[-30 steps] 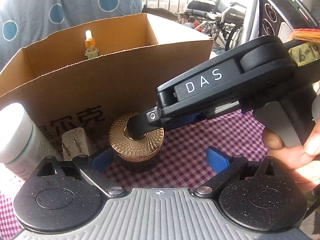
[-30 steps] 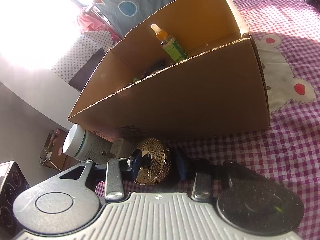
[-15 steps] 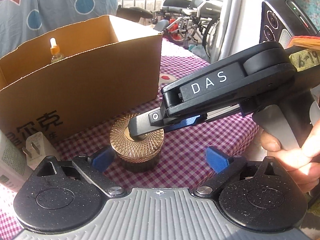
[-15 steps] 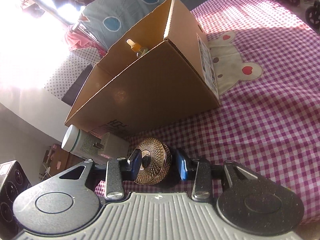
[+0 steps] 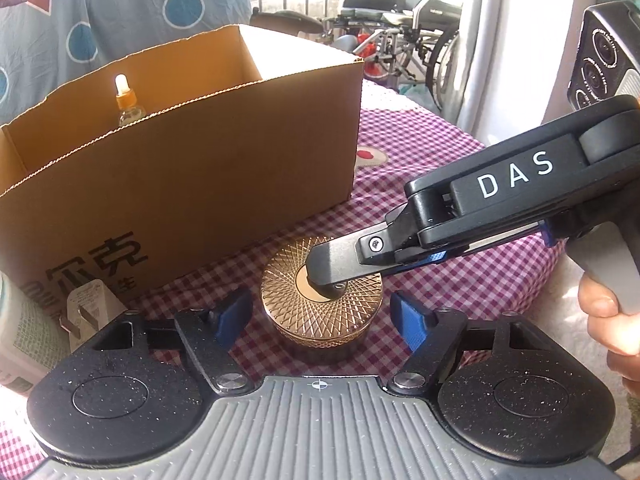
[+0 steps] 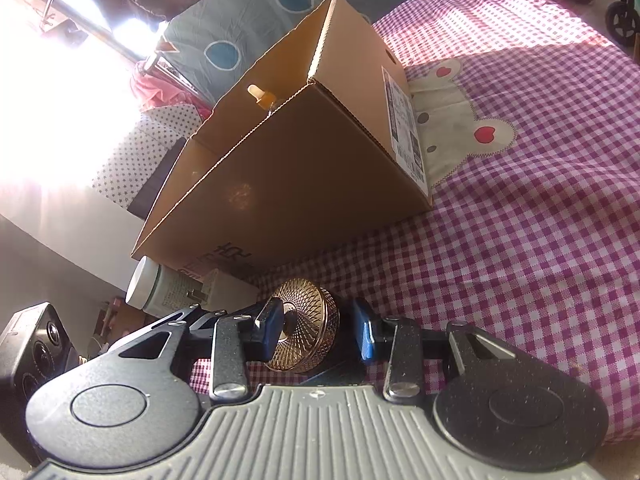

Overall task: Organize rigid objects
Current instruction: 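Move the right tool to the gold-lidded jar and close on its lid, then carry the gold-lidded jar into the box and open the right tool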

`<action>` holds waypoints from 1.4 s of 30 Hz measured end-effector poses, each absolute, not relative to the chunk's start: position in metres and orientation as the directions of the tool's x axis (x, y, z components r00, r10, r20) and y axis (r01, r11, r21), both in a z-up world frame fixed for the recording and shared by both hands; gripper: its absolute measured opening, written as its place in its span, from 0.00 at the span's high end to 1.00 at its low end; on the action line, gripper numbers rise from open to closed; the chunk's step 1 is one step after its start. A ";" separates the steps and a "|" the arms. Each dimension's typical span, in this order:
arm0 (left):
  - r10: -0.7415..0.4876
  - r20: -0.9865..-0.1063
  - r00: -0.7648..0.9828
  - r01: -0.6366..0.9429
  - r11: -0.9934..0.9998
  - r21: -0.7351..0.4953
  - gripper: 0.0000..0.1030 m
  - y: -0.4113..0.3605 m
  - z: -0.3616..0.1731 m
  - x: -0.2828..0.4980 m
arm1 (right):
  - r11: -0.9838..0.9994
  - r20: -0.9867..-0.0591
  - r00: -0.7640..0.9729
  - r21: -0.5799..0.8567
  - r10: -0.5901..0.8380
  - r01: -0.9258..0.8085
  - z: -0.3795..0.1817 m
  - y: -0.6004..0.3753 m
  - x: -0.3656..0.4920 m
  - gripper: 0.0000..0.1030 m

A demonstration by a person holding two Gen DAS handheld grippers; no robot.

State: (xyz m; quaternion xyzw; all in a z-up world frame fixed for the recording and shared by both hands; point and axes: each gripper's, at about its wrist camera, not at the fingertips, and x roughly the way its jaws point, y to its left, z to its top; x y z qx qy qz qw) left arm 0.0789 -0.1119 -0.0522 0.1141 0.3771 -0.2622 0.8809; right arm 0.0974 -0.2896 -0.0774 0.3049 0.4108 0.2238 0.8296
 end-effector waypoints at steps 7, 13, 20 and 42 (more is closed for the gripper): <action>-0.382 -0.725 0.574 0.543 0.840 -0.012 0.43 -0.114 -0.057 0.085 | 0.705 -0.534 0.569 0.699 0.626 -0.120 -0.080 -0.288 0.098 0.60; -0.372 -0.717 0.590 0.535 0.845 0.001 0.45 -0.117 -0.058 0.082 | 0.716 -0.534 0.578 0.686 0.617 -0.130 -0.078 -0.285 0.095 0.61; -0.370 -0.715 0.593 0.524 0.851 -0.005 0.46 -0.116 -0.053 0.075 | 0.731 -0.538 0.586 0.668 0.606 -0.142 -0.070 -0.277 0.089 0.61; -0.383 -0.542 0.748 0.427 0.903 -0.050 0.46 -0.099 0.073 0.118 | 0.800 -0.432 0.684 0.433 0.588 -0.415 0.083 -0.256 0.136 0.60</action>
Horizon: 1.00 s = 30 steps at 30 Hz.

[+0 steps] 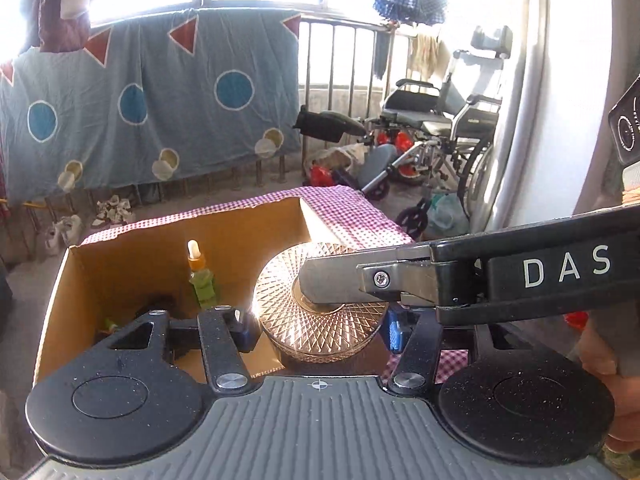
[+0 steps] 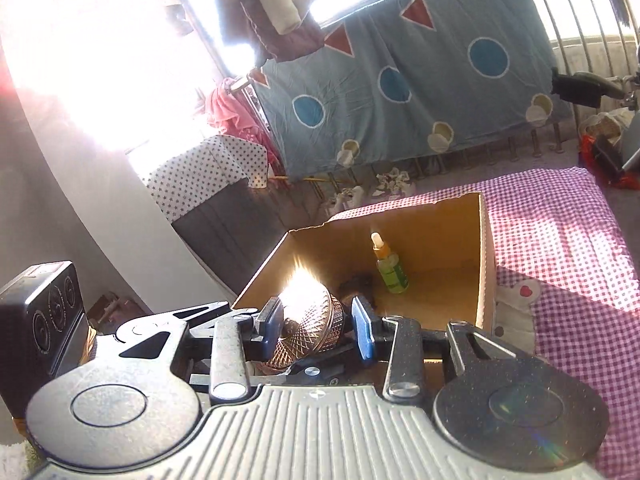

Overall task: Organize rigid objects
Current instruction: 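Carry the gold-lidded jar into the box and open the right tool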

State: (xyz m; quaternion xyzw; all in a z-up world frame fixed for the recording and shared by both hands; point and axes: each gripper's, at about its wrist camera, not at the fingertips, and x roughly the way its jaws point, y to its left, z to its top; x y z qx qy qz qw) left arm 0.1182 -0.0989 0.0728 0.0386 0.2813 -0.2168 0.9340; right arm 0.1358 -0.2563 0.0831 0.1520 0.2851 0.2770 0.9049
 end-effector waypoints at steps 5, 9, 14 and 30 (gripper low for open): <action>-0.381 -0.642 0.666 0.370 0.915 -0.160 0.46 -0.097 0.065 0.185 | 0.826 -0.553 0.614 0.381 0.564 -0.416 0.083 -0.250 0.209 0.60; -0.399 -0.717 0.572 0.320 0.913 -0.253 0.45 -0.093 0.044 0.234 | 0.840 -0.634 0.555 0.357 0.539 -0.408 0.070 -0.243 0.262 0.60; -0.381 -0.754 0.535 0.247 0.924 -0.292 0.45 -0.089 0.025 0.269 | 0.842 -0.684 0.503 0.350 0.529 -0.410 0.052 -0.237 0.306 0.63; -0.384 -0.766 0.516 0.151 0.921 -0.360 0.41 -0.094 0.008 0.302 | 0.854 -0.686 0.519 0.333 0.510 -0.399 0.032 -0.247 0.344 0.63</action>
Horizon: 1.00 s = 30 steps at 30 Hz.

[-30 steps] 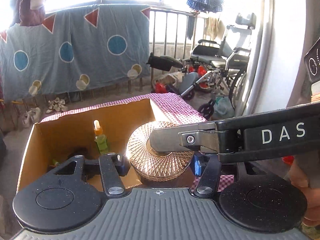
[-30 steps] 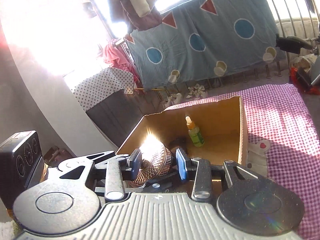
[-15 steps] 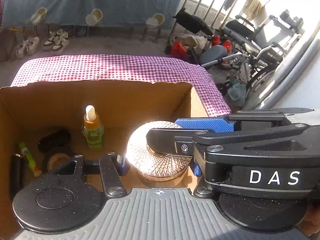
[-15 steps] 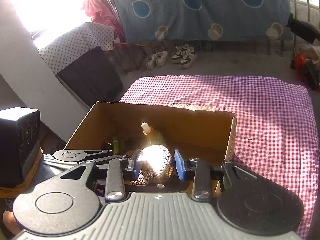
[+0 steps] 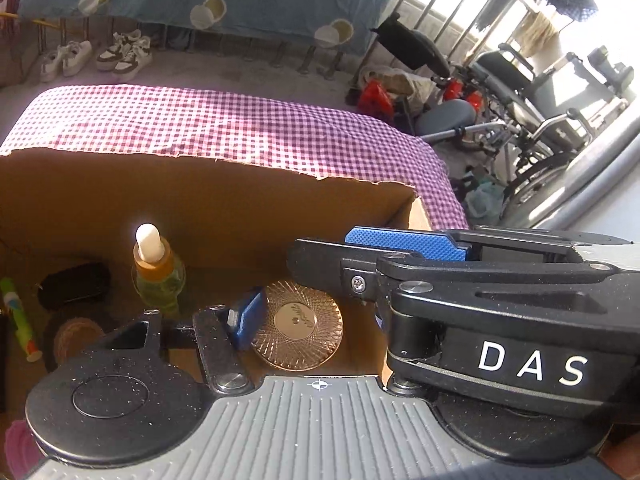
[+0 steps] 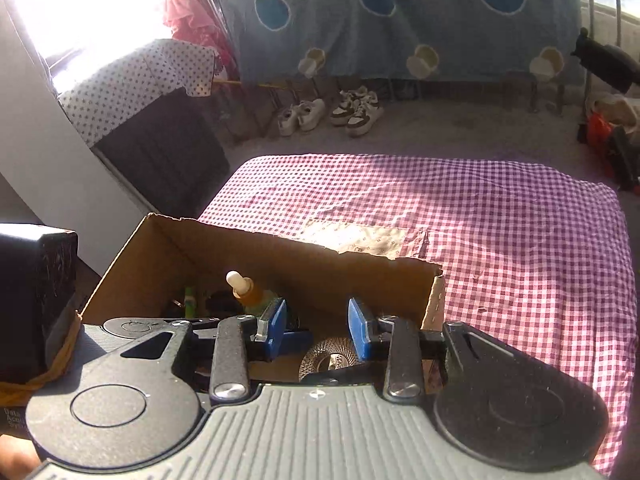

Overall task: Organize rigid objects
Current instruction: 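Carry the gold-lidded jar into the box and open the right tool, then withdraw the right tool from the box toward the white plug charger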

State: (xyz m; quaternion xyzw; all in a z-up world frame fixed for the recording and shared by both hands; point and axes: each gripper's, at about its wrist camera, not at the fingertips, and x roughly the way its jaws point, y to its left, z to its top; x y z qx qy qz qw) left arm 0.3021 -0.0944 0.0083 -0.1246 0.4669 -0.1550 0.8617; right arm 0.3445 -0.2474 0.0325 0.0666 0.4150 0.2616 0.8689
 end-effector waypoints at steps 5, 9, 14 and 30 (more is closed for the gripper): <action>-0.390 -0.759 0.521 0.156 0.918 -0.365 0.38 -0.098 0.012 0.297 | 0.851 -0.657 0.546 0.346 0.521 -0.396 0.037 -0.256 0.334 0.63; -0.404 -0.740 0.538 0.172 0.912 -0.372 0.33 -0.098 0.023 0.285 | 0.847 -0.605 0.593 0.369 0.532 -0.383 0.051 -0.269 0.310 0.63; -0.429 -0.698 0.574 0.246 0.903 -0.352 0.23 -0.096 0.048 0.244 | 0.824 -0.479 0.681 0.429 0.554 -0.369 0.074 -0.295 0.249 0.63; -0.475 -0.648 0.596 0.430 0.870 -0.242 0.02 -0.045 0.057 0.077 | 0.666 -0.284 0.716 0.669 0.638 -0.329 0.035 -0.310 0.071 0.59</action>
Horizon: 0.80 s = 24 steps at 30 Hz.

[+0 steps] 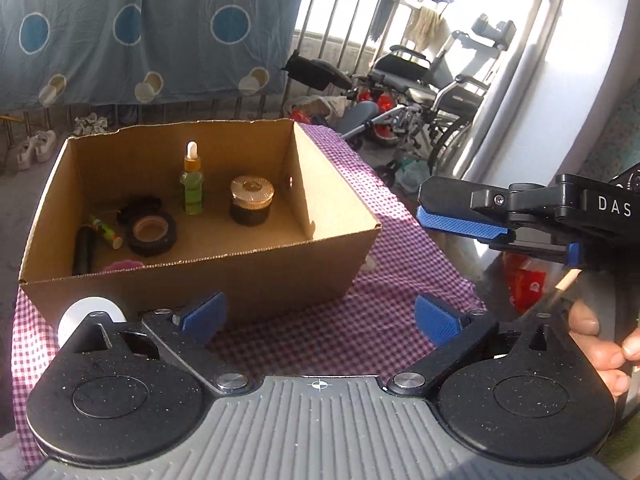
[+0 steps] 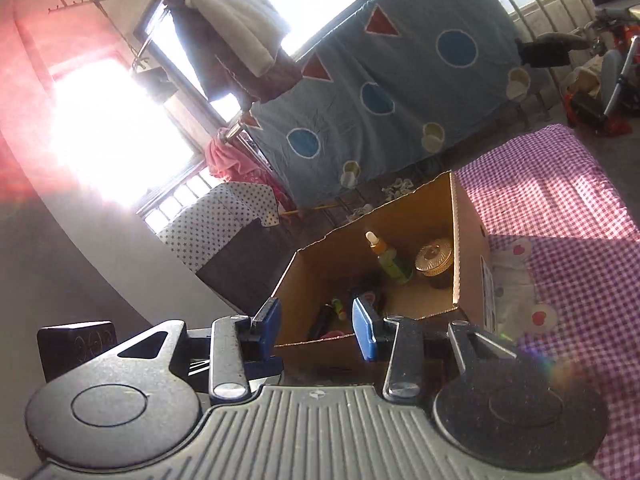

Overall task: Organize rigid objects
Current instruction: 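Withdraw the right tool from the box toward the white plug charger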

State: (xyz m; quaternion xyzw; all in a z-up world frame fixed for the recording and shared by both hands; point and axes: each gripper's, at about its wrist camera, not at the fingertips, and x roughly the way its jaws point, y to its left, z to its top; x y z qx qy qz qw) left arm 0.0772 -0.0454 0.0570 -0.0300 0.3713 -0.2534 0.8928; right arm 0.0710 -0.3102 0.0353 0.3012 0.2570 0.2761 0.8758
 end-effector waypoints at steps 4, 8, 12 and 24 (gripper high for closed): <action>-0.453 -0.669 0.589 0.416 0.880 -0.230 0.02 -0.031 0.041 0.059 | 0.630 -0.299 0.680 0.714 0.670 -0.307 0.018 -0.296 0.060 0.59; -0.432 -0.676 0.597 0.398 0.891 -0.217 0.02 -0.018 0.027 0.048 | 0.631 -0.328 0.653 0.715 0.683 -0.301 0.010 -0.281 0.058 0.59; -0.415 -0.680 0.604 0.374 0.901 -0.218 0.02 -0.011 0.014 0.043 | 0.633 -0.356 0.625 0.715 0.695 -0.296 0.004 -0.265 0.058 0.59; -0.341 -0.644 0.685 0.351 0.929 -0.119 0.12 -0.012 -0.028 0.046 | 0.669 -0.477 0.542 0.705 0.692 -0.234 -0.030 -0.212 0.101 0.59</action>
